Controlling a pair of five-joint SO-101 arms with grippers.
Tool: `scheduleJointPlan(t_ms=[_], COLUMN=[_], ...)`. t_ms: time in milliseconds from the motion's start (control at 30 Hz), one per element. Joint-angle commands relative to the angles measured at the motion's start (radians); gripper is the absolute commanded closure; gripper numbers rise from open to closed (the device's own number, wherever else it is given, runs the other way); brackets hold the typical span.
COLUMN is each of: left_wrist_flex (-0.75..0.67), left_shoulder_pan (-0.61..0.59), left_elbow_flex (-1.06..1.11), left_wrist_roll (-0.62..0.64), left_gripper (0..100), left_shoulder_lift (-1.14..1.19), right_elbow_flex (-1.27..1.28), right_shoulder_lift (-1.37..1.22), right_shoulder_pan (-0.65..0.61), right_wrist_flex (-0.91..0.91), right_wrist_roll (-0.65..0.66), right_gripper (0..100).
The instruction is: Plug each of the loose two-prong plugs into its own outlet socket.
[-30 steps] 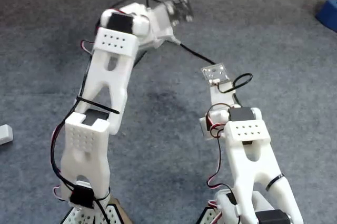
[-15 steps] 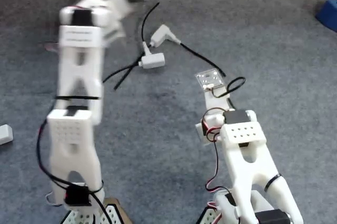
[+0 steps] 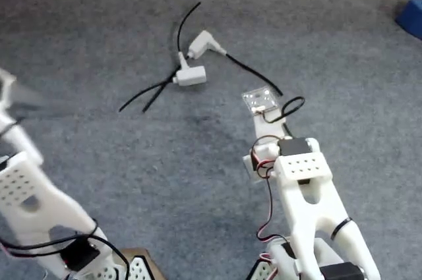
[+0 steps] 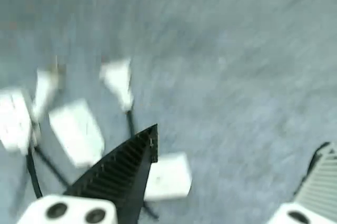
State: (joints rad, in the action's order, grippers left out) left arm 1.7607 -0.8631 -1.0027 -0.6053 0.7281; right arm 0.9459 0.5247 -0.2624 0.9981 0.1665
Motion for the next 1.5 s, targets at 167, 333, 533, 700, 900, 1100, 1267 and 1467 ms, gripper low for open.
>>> scheduleJointPlan(t_ms=[167,333,533,700,900,1100,1267,1467], left_wrist_flex=[0.017,-0.031,-0.138,-0.269,-0.292,-0.321,-0.379,-0.414], left_shoulder_pan=[-0.228,-0.254,-0.255,-0.28,-0.292,-0.303,-0.303,-0.294], left_elbow_flex=[0.145,0.059,0.047,-0.005,-0.148,-0.185,-0.185,-0.186], left_wrist_roll=[0.089,0.087,0.003,-0.055,-0.104,-0.104,-0.104,-0.104], left_gripper=[57,57,57,57,57,63,78,80], left_shoulder_lift=[-0.05,-0.041,-0.01,0.085,0.193,0.277,0.363,0.404], right_elbow_flex=[-0.01,-0.002,-0.001,0.001,0.001,0.028,0.03,0.03], right_shoulder_lift=[0.036,0.036,0.036,0.036,0.036,0.038,0.038,0.038], right_shoulder_pan=[-0.01,-0.01,-0.01,-0.01,-0.01,-0.022,-0.059,-0.059], right_wrist_flex=[-0.013,-0.038,-0.035,-0.035,-0.035,-0.039,-0.038,-0.038], right_wrist_roll=[-0.003,-0.005,-0.005,-0.005,-0.005,-0.005,-0.005,-0.003], right_gripper=[77.8,77.8,77.8,77.8,77.8,77.8,77.8,77.8])
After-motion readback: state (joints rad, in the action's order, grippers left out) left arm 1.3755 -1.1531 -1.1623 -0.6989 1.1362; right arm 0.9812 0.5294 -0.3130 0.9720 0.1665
